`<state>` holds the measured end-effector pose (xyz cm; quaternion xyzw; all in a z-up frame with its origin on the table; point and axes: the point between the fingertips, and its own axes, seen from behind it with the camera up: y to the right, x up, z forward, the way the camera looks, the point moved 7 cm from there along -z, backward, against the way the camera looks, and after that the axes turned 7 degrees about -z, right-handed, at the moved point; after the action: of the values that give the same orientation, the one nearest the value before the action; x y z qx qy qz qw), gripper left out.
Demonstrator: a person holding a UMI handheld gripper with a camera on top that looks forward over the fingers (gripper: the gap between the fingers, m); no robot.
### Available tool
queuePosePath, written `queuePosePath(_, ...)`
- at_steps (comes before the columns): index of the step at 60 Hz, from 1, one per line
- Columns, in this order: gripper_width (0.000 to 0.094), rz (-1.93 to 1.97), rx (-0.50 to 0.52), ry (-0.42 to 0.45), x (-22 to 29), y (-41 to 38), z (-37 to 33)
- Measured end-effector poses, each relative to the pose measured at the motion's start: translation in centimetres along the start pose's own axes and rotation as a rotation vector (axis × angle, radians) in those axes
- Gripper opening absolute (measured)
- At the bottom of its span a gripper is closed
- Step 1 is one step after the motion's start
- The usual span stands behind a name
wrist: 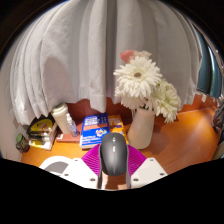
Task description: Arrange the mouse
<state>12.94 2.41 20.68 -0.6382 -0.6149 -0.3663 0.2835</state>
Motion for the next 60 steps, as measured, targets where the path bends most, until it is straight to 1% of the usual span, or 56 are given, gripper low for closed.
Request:
queuePosePath(5, 0.0327, 0.001, -0.004, 0.091, 4.3, -2.1, -3.5)
queuePosePath(9, 0.0327, 0.002, 0.004, 0.147, 6.6, -4.5, -5.7)
queuePosePath(14, 0.0329, -0.001, 0.032, 0.176, 8.2, -8.3, -7.0)
queuePosePath(18, 0.033, -0.01, 0.053, 0.173, 7.7, -11.7, -6.8)
queuePosePath(21, 0.0331, -0.011, 0.081, 0.147, 6.7, -14.5, -6.0)
queuePosePath(25, 0.0331, -0.023, 0.11, 0.092, 4.0, -17.9, -4.0)
queuePosePath(33, 0.0328, -0.069, 0.131, -0.064, -3.7, -22.7, 0.9)
queuePosePath(39, 0.0325, -0.088, 0.132, -0.151, -8.5, -24.3, 3.3)
queuePosePath(44, 0.0322, -0.106, 0.126, -0.189, -11.2, -24.9, 4.6)
queuePosePath(45, 0.028, -0.106, 0.126, -0.197, -11.6, -25.0, 4.8)
queuePosePath(47, 0.028, -0.111, 0.129, -0.209, -12.4, -25.2, 5.1)
queuePosePath(48, 0.0323, -0.113, 0.128, -0.213, -12.7, -25.2, 5.2)
queuePosePath(50, 0.0323, -0.118, 0.124, -0.224, -13.4, -25.1, 5.5)
queuePosePath(51, 0.0343, -0.119, 0.121, -0.231, -13.8, -25.1, 5.6)
queuePosePath(52, 0.0311, -0.117, 0.118, -0.224, -13.6, -25.1, 5.5)
queuePosePath(53, 0.0307, -0.112, 0.118, -0.199, -13.6, -25.1, 5.7)
queuePosePath(56, 0.0309, -0.114, 0.117, -0.196, -13.8, -25.1, 5.7)
queuePosePath(60, 0.0354, -0.101, 0.117, -0.203, -13.7, -25.1, 5.7)
